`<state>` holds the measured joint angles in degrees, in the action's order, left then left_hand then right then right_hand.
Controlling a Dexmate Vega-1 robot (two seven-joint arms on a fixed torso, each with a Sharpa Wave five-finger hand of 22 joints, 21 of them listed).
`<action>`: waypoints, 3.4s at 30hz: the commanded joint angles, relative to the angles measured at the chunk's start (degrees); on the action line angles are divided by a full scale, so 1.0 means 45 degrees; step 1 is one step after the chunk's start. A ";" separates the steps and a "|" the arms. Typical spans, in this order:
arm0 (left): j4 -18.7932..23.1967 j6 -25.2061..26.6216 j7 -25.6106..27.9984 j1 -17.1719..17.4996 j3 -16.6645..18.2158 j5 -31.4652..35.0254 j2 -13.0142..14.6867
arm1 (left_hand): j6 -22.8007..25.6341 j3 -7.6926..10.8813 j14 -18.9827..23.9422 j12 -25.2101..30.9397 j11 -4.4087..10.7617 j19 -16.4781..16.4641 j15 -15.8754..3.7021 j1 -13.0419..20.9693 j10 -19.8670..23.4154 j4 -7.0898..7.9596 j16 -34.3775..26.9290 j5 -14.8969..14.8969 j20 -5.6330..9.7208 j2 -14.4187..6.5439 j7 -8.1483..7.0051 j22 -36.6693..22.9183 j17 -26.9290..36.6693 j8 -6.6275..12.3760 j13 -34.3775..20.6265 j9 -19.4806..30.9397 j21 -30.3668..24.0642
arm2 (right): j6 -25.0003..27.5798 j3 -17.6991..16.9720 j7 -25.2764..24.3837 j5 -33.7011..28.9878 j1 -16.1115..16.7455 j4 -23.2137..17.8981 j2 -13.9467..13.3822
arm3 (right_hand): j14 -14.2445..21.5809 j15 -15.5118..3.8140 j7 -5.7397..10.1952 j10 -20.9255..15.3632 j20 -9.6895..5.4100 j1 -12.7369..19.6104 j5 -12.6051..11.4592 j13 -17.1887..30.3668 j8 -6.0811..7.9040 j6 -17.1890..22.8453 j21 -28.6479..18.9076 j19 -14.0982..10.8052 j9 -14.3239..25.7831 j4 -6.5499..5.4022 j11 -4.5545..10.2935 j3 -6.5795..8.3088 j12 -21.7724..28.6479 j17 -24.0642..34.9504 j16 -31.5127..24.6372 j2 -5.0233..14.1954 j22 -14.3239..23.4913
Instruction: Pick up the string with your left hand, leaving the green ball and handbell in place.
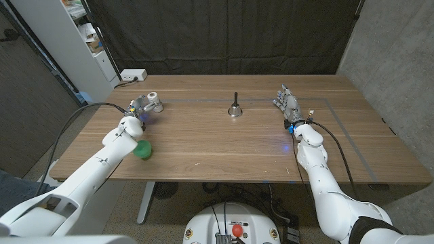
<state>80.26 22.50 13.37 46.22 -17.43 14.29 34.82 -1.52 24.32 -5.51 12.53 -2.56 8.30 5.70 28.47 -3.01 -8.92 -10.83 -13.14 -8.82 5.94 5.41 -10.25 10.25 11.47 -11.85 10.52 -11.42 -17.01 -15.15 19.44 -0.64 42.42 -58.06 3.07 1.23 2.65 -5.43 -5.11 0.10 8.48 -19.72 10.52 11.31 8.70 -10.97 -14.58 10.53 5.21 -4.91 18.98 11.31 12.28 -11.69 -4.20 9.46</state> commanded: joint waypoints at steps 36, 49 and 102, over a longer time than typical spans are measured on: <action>-0.2576 -0.1626 0.0798 -0.1350 -0.0686 0.0061 -0.0814 | 0.0876 0.0015 0.0720 0.0360 0.0140 -0.0624 -0.0171 0.0417 0.0690 0.0084 -0.0239 -0.0010 0.0052 -0.0119 -0.0083 -0.0044 0.0053 0.0195 -0.0067 0.0034 -0.0200 | -0.0230 0.0169 -0.0243 -0.0039 0.0247 -0.0597 0.0176 | 0.0097 0.0018 -0.0035 -0.0147 0.0001 0.0096 -0.0085 0.0060 -0.0011 0.0127 0.0006 -0.0082 0.0048 0.0025 0.0013 -0.0108 -0.0033 0.0005 -0.0061 0.0040 0.0065; -0.3111 -0.1836 0.1355 -0.1568 -0.0837 0.0239 -0.1018 | 0.2631 0.0027 0.2624 0.0865 0.0738 -0.2224 -0.0624 0.1154 0.2478 0.0013 -0.0543 -0.0029 0.0535 -0.0302 -0.0528 -0.0073 0.0043 0.0534 -0.0054 0.0055 -0.0570 | -0.0371 0.0161 -0.0311 -0.0064 0.0040 -0.0177 0.0178 | 0.0153 0.0049 -0.0030 -0.0158 0.0004 0.0092 -0.0095 0.0060 -0.0010 0.0133 0.0004 -0.0088 0.0048 0.0027 0.0021 -0.0126 -0.0031 0.0007 -0.0082 0.0047 0.0065; -0.1570 -0.1261 0.3571 -0.0376 -0.0069 0.0503 -0.1228 | 0.9224 0.0222 0.9202 0.1878 0.2605 -0.7024 -0.2367 0.6329 0.9302 -0.0306 -0.1865 0.0626 0.1107 -0.2373 -0.2299 -0.0219 0.0152 0.1562 -0.0205 0.0145 -0.1876 | 0.0009 0.0277 -0.0074 -0.0036 0.0431 -0.1034 0.0240 | 0.0179 0.0054 -0.0014 -0.0163 0.0020 0.0086 -0.0136 0.0064 -0.0008 0.0157 0.0004 -0.0100 0.0050 0.0038 0.0033 -0.0199 -0.0037 0.0014 -0.0084 0.0088 0.0066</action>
<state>70.85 16.57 28.47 42.75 -19.27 17.02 28.97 34.64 24.67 34.92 20.61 8.70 -22.30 -3.21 51.20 37.53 -9.95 -18.56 -10.24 -3.81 -0.16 -2.67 -11.08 10.82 18.16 -12.41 11.08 -19.35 -17.61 -14.31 18.94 -0.83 43.70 -61.29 3.97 1.66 2.85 -5.43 -5.32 0.10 8.48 -19.92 10.52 11.31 8.70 -10.97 -14.58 10.52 5.44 -4.71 18.26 11.31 12.28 -11.69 -4.20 9.46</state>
